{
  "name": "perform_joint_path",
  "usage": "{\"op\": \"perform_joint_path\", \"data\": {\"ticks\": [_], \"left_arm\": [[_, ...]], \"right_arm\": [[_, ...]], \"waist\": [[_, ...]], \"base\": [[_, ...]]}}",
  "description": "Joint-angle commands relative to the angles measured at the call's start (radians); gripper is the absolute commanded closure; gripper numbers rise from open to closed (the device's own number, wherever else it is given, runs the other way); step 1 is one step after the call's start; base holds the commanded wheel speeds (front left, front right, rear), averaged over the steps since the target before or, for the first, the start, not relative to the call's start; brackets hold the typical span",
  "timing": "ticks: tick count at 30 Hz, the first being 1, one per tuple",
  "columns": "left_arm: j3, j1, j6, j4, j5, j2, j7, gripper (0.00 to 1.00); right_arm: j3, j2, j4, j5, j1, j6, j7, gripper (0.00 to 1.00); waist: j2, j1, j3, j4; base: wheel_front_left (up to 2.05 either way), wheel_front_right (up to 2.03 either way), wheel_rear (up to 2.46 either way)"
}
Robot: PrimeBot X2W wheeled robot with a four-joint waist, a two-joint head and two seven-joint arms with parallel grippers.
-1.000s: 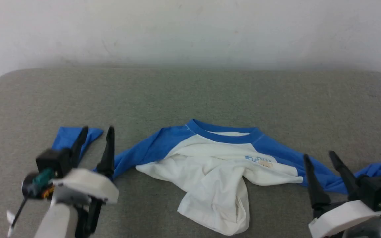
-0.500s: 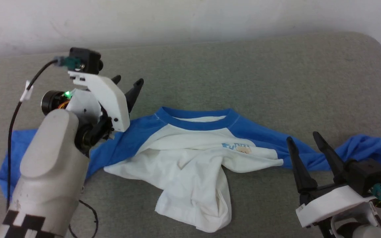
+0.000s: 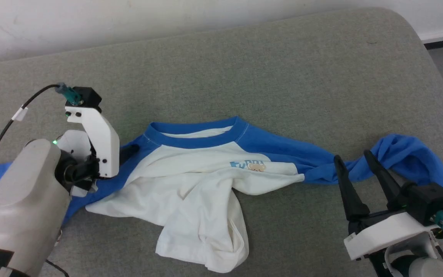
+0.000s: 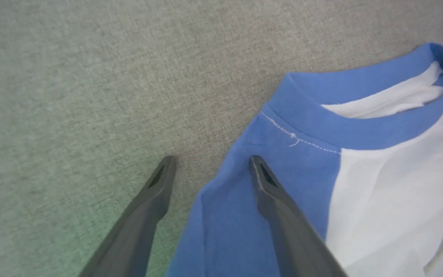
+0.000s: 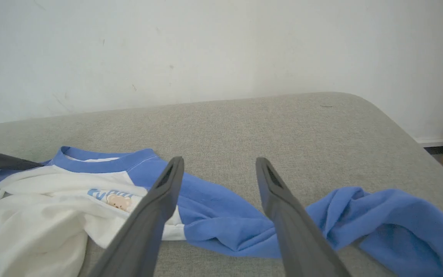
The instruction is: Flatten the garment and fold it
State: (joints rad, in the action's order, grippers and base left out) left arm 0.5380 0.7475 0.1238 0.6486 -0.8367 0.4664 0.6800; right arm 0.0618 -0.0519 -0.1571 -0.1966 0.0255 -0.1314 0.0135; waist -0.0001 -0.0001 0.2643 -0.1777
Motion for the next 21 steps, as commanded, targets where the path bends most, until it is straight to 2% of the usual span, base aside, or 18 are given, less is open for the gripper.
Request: {"op": "perform_joint_path", "data": {"ticks": [1,5,6,8,9,10,15,19,21], "left_arm": [[0.035,-0.027,0.007,0.018,-0.020,-0.008,0.031,0.00],[0.115,-0.070,0.007,0.025,-0.044,-0.001,0.101,0.00],[0.133,-0.080,0.007,0.025,-0.046,0.000,0.112,0.13],[0.158,-0.095,0.007,0.022,-0.050,-0.003,0.106,0.54],[0.158,-0.095,0.007,0.022,-0.050,-0.003,0.106,0.54],[0.168,-0.101,0.007,0.023,-0.052,-0.005,0.100,1.00],[0.207,-0.097,0.007,0.030,-0.019,-0.006,0.007,1.00],[0.212,-0.073,-0.001,0.046,0.046,-0.005,-0.138,1.00],[0.205,-0.060,-0.023,0.050,0.075,-0.010,-0.221,1.00]], "right_arm": [[-0.008,0.002,0.010,-0.010,-0.014,0.001,-0.010,0.00],[-0.015,0.002,0.030,-0.020,-0.020,0.001,-0.021,0.00],[-0.015,0.002,0.034,-0.021,-0.021,0.001,-0.023,0.00],[-0.017,0.002,0.040,-0.022,-0.025,0.001,-0.024,0.00],[-0.017,0.002,0.040,-0.022,-0.025,0.001,-0.024,0.00],[-0.017,0.002,0.043,-0.023,-0.027,0.001,-0.024,0.00],[-0.016,0.002,0.054,-0.038,-0.050,0.001,-0.016,0.00],[-0.018,0.002,0.082,-0.045,-0.118,0.001,0.008,0.00],[-0.011,-0.001,0.133,-0.045,-0.173,0.001,0.050,0.00]], "waist": [[0.0001,0.0001,0.017,-0.011],[0.0001,0.0001,0.022,-0.010],[0.0001,0.0001,0.021,-0.009],[0.0001,0.0001,0.023,-0.007],[0.0001,0.0001,0.023,-0.007],[0.0001,0.0001,0.023,-0.005],[0.0001,0.0001,0.017,0.012],[0.0001,0.0001,0.002,0.031],[0.0001,0.0001,-0.010,0.044]], "base": [[0.00,0.00,0.00],[0.00,0.00,0.00],[0.00,0.00,0.00],[0.00,0.00,0.00],[0.00,0.00,0.00],[0.00,0.00,0.00],[0.00,0.00,0.00],[0.00,0.00,0.00],[0.00,0.00,0.00]]}}
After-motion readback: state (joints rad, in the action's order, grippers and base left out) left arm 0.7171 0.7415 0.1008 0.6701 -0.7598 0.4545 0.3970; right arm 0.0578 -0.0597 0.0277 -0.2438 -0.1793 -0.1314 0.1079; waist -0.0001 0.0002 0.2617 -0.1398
